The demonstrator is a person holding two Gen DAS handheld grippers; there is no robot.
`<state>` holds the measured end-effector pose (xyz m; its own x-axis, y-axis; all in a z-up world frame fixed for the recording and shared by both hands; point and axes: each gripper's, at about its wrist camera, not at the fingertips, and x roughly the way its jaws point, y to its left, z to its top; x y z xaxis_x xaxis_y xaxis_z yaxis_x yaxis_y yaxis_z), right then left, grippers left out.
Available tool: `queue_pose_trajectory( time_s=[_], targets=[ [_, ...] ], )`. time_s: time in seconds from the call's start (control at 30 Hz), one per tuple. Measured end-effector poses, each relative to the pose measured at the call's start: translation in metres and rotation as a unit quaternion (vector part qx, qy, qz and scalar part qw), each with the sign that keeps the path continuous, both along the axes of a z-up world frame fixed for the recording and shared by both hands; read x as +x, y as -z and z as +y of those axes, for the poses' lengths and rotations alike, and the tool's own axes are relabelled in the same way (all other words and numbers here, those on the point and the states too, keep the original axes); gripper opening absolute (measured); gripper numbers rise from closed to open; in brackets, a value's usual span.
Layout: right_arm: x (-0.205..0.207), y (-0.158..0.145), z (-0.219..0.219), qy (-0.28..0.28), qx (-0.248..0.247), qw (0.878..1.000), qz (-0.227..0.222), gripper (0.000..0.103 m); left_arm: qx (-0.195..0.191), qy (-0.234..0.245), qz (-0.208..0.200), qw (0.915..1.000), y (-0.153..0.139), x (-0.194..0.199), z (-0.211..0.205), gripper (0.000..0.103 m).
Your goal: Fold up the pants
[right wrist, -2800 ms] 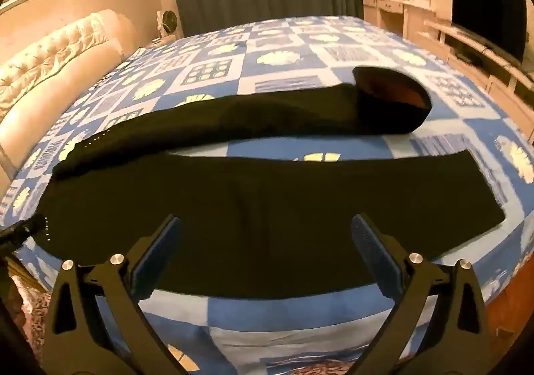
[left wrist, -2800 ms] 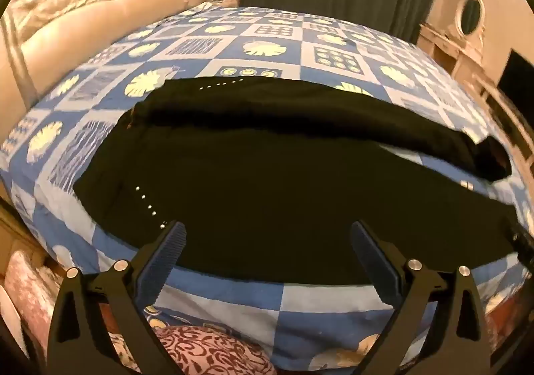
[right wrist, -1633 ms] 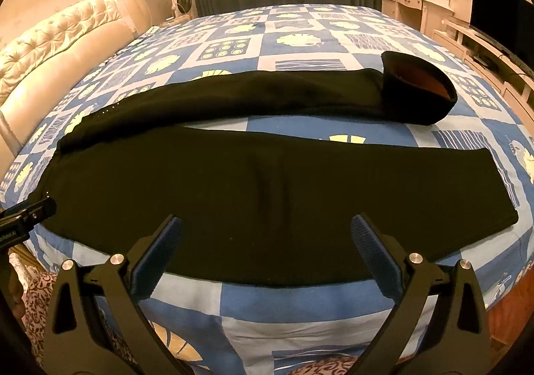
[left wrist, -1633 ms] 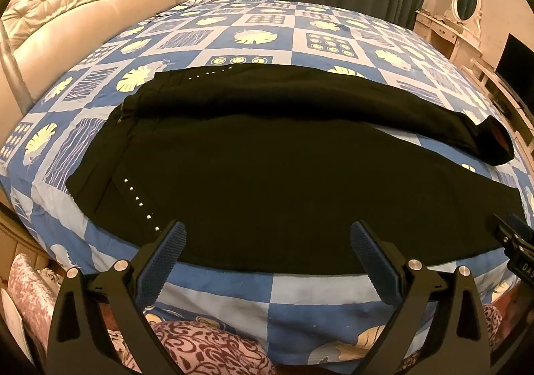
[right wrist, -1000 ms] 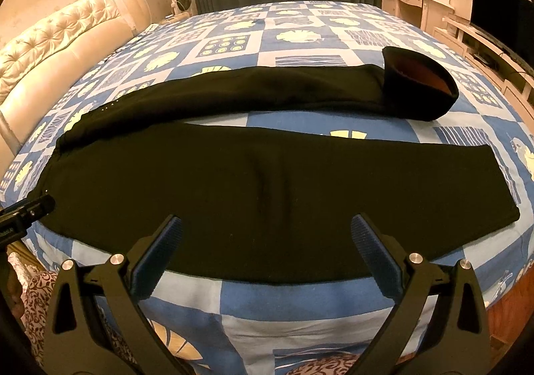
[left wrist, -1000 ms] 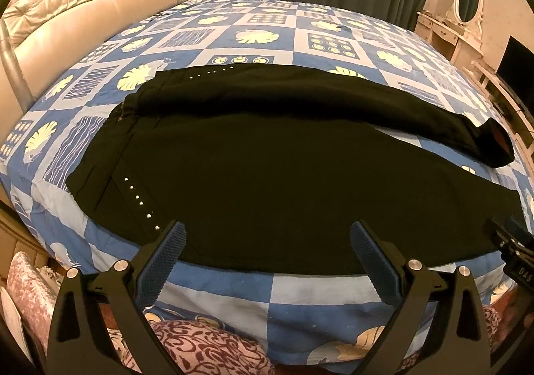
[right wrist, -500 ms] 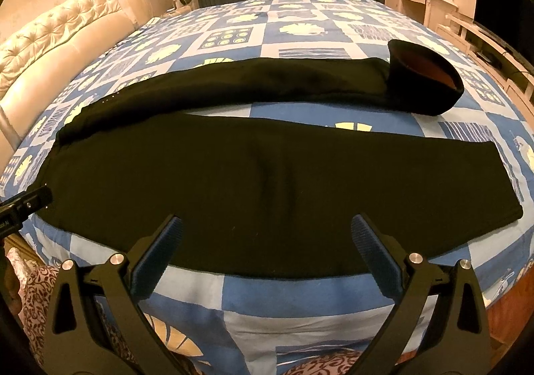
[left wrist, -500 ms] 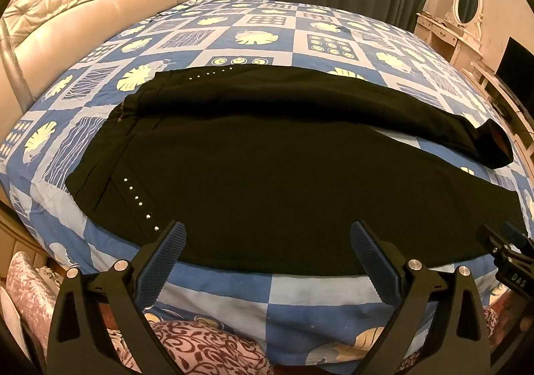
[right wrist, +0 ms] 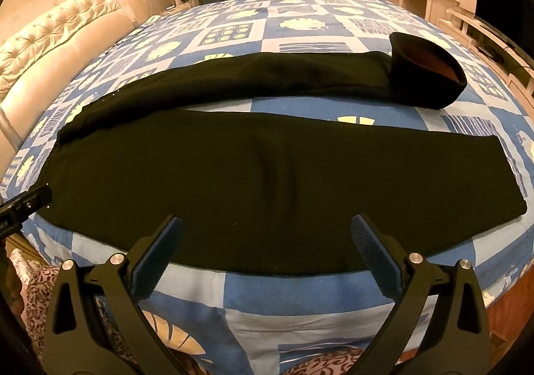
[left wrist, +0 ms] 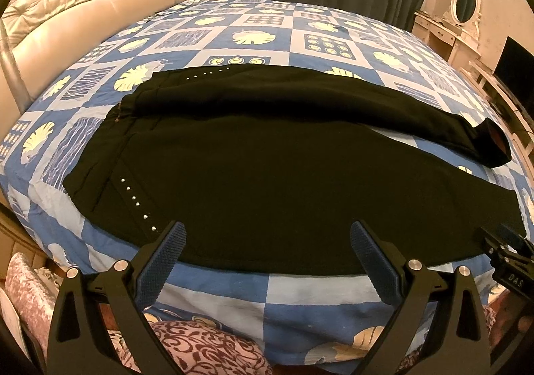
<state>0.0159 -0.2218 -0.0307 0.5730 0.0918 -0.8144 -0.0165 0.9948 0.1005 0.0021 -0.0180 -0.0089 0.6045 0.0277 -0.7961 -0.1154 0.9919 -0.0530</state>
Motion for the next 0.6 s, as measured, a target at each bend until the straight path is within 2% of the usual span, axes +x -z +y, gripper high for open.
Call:
queue_pose_trajectory(
  time_s=[0.3, 0.4, 0.6],
  targets=[
    [0.010, -0.006, -0.022, 0.016, 0.045, 0.999, 0.005, 0.101, 0.005, 0.003, -0.002, 1.0000, 0.000, 0.000, -0.004, 0.098],
    [0.014, -0.010, -0.039, 0.030, 0.079, 0.996, 0.013, 0.101, 0.003, 0.004, 0.000, 1.0000, 0.000, 0.001, -0.003, 0.098],
    [0.030, -0.021, -0.115, 0.083, 0.184, 0.979, 0.031, 0.101, -0.002, 0.006, 0.003, 1.0000, 0.001, 0.002, 0.000, 0.098]
  ],
)
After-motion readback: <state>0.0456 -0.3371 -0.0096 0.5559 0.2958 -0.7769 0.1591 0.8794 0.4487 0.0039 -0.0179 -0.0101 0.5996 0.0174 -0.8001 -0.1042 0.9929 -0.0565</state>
